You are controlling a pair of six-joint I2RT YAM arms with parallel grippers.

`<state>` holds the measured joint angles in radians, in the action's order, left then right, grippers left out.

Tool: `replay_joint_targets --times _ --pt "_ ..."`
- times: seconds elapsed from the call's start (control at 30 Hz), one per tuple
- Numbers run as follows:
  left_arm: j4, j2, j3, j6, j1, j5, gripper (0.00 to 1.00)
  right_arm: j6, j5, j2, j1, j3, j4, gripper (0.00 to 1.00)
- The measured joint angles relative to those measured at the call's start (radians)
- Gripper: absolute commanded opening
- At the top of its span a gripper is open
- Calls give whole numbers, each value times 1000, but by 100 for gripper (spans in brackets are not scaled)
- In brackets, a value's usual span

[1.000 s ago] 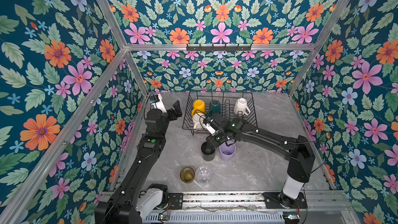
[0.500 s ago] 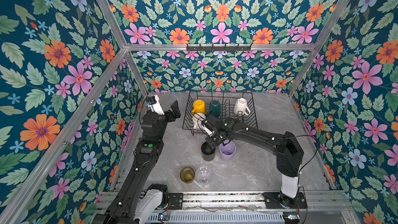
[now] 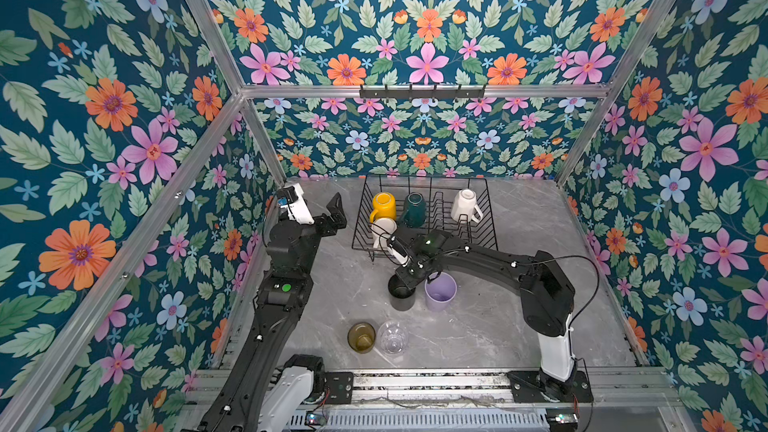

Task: Load the cups into the dish rack
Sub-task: 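Lower the right gripper onto the black mug's rim and close it, then lift the black mug over the rack while the left gripper moves toward it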

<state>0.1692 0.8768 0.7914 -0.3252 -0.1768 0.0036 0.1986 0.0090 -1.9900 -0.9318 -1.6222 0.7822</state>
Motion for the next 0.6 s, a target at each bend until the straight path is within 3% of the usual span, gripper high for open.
replay_joint_targets --times 0.4,0.6 --pt "-5 -4 -3 11 0 0 100 -18 -18 -23 -2 -27 2 1" --pt "-6 -4 -10 11 0 0 100 -22 -26 -23 -2 -32 7 0"
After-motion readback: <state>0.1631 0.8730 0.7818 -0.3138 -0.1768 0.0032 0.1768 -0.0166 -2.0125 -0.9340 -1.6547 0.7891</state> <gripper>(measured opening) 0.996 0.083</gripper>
